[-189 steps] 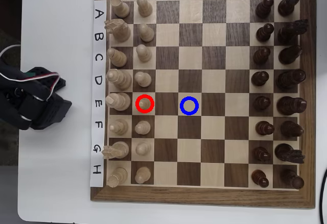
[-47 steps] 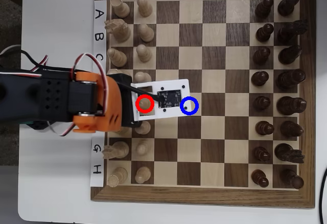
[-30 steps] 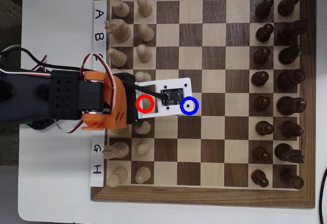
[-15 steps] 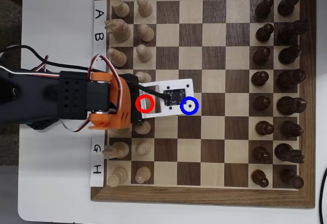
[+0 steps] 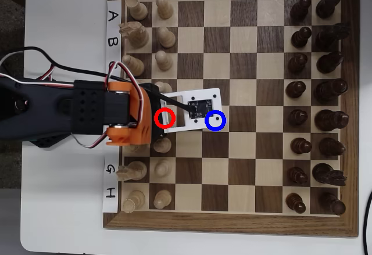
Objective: Move the piece to destination
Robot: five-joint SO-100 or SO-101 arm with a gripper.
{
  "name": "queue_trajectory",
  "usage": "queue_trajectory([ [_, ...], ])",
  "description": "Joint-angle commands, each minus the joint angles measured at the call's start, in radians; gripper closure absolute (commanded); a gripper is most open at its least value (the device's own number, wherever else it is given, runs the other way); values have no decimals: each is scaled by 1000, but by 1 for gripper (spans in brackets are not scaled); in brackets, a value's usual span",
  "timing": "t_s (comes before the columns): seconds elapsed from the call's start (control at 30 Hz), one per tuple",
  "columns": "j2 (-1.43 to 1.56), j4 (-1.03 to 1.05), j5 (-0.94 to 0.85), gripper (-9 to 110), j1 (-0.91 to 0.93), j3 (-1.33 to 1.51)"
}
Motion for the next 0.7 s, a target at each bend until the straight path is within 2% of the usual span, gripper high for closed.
queue_trajectory([
  [0.0,5,-3,6,88,2,-3],
  [0.67,3,6,2,95,12,-8],
])
